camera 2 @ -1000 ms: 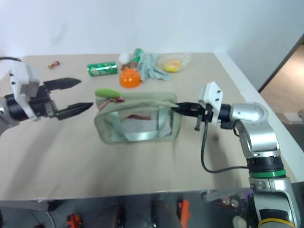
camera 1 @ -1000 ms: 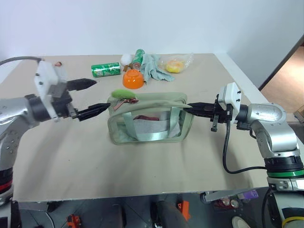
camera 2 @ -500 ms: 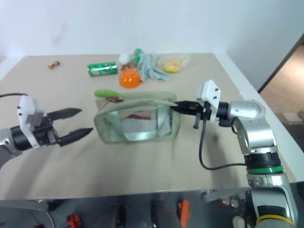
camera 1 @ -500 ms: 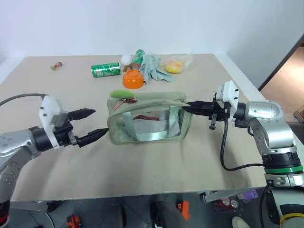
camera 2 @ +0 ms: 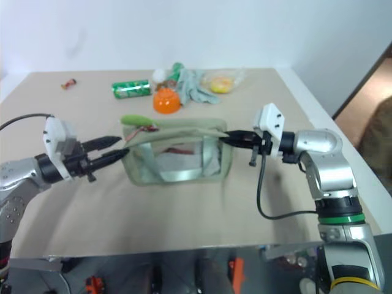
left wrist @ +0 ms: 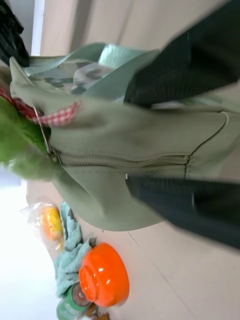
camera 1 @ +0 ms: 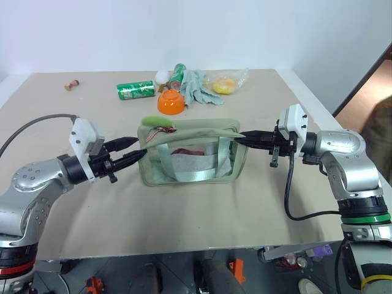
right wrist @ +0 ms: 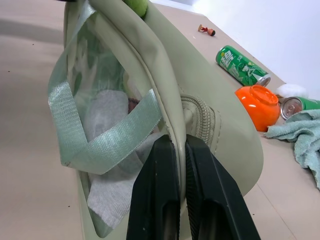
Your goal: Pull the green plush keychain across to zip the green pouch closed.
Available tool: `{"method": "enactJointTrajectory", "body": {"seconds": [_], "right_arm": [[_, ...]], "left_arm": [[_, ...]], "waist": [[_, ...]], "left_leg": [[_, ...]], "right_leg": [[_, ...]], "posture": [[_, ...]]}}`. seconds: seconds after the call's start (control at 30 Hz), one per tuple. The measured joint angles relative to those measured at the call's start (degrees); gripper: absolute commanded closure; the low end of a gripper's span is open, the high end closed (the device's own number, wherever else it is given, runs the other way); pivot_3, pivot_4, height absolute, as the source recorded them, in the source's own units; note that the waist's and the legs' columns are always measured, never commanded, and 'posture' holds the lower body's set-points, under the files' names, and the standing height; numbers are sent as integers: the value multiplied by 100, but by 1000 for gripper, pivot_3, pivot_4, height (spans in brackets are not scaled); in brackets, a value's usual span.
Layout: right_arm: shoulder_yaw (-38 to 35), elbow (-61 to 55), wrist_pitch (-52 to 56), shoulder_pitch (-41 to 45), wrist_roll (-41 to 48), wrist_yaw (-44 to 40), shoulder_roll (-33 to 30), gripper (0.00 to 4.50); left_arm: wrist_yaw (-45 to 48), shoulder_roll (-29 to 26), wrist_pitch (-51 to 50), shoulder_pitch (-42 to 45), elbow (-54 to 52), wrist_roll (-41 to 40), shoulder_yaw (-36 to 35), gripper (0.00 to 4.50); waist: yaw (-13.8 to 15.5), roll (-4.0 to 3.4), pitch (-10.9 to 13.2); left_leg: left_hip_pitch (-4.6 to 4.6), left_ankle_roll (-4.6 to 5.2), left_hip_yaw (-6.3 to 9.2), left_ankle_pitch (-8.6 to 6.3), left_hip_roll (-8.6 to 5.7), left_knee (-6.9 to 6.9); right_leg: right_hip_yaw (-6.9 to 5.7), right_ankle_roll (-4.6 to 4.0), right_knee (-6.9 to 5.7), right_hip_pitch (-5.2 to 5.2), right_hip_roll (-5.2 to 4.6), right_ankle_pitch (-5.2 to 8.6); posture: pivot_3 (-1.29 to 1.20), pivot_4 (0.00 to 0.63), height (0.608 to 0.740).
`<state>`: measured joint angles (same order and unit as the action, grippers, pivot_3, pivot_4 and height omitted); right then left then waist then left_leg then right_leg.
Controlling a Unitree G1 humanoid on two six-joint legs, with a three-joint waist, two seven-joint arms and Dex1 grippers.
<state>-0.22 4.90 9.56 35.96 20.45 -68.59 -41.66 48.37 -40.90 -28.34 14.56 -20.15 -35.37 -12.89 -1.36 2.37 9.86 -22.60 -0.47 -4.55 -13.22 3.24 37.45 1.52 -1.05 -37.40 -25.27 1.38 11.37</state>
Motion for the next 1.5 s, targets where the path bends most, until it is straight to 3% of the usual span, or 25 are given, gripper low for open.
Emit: {"method": "enactJointTrajectory", "body": {"seconds": [0.1, 0.3, 0.7, 0.73, 0.9, 1.0, 1.33, 1.5], "right_arm": [[-7, -53, 32, -35, 3, 16, -14, 4500], [-29, -121, 157, -113, 69, 4, -69, 4500], [-51, -304, 1695, 29, 685, -298, -533, 232], [-60, -254, 1728, 111, 687, -294, -559, 64], [-259, 440, 1870, 1283, 697, -198, -616, 64], [-292, 437, 2005, 1789, 821, 26, -196, 64], [386, -904, 2660, 1865, 1161, 654, 1186, 64], [488, -917, 2696, 1917, 1129, 878, 1419, 64]], "left_arm": [[1, 50, 96, 43, 54, 55, 114, 4477], [-47, 162, 103, 67, 68, 75, 155, 4477], [-97, 155, 32, -45, -123, 11, 133, 4500], [-100, 155, 31, -45, -127, 10, 134, 4500], [-169, 155, 30, -61, -144, 9, 142, 4500], [-185, 153, 32, -60, -150, 13, 146, 4500], [-299, 197, 36, -132, -321, 14, 197, 4500], [-319, 229, 40, -168, -372, 14, 219, 4500]], "waist": [[0, 0, 0], [2, 0, 0], [11, 0, 0], [11, -1, 1], [6, -3, 2], [2, -1, 0], [16, -2, 1], [20, -2, 1]], "left_leg": [[0, 0, 0, 0, 0, 0], [1, 0, 1, 0, 0, 1], [-2, 0, -2, 0, -5, 2], [-3, 0, -5, 0, -8, 3], [-3, 3, -3, 2, -19, 3], [-2, 2, 0, 1, -10, -1], [-19, 2, 6, 1, 7, 3], [-23, 2, 2, 2, -10, 9]], "right_leg": [[1, 1, 0, 0, 0, -1], [1, 2, 0, 2, -1, -2], [4, 9, 0, 0, -13, -1], [7, 13, 0, -2, -12, -4], [8, 11, 0, -3, -11, -6], [8, 6, 0, -2, -3, -2], [-7, 8, 0, -9, -29, 0], [-14, 17, 0, -8, -40, -5]], "posture": [[0, 150, 740], [0, 150, 740], [0, 150, 740], [0, 150, 740], [0, 150, 740], [0, 150, 740], [0, 150, 740], [0, 150, 740]]}}
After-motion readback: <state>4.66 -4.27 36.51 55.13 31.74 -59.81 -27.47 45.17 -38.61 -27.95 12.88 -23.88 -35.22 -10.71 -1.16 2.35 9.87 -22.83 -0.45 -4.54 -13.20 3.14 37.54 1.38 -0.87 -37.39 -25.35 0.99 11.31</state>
